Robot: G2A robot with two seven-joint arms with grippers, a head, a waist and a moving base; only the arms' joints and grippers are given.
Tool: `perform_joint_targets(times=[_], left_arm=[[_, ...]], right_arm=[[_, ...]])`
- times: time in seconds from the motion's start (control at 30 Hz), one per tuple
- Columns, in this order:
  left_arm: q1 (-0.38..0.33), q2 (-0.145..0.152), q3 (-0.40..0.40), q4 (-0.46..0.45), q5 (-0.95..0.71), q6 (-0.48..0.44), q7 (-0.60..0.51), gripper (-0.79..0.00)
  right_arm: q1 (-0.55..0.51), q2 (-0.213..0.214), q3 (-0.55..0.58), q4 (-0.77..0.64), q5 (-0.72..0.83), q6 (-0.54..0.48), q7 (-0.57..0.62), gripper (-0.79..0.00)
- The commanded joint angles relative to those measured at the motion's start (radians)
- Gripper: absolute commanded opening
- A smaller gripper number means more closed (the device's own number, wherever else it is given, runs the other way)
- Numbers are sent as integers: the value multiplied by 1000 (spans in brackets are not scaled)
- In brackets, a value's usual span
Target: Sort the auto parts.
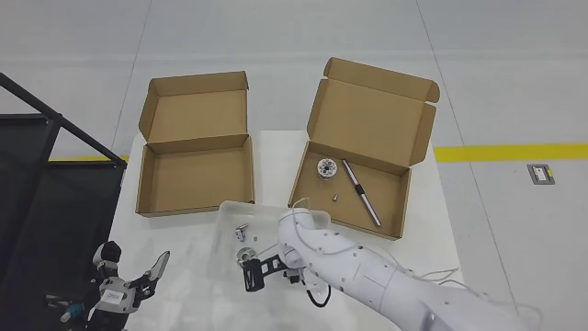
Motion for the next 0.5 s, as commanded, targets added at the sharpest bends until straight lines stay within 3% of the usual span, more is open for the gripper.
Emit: perform_joint_targets(times=[0.0, 0.33, 0.47], left_arm=[[0, 0, 0, 0, 0, 0, 0, 0], [0, 0, 0, 0, 0, 0, 0, 0], [0, 0, 0, 0, 0, 0, 0, 0]], right_arm=[[1, -3, 0, 6, 1, -2, -2, -523], [0, -22, 0, 40, -7, -11, -11, -536], [2, -30, 0, 54, -6, -9, -9, -628]])
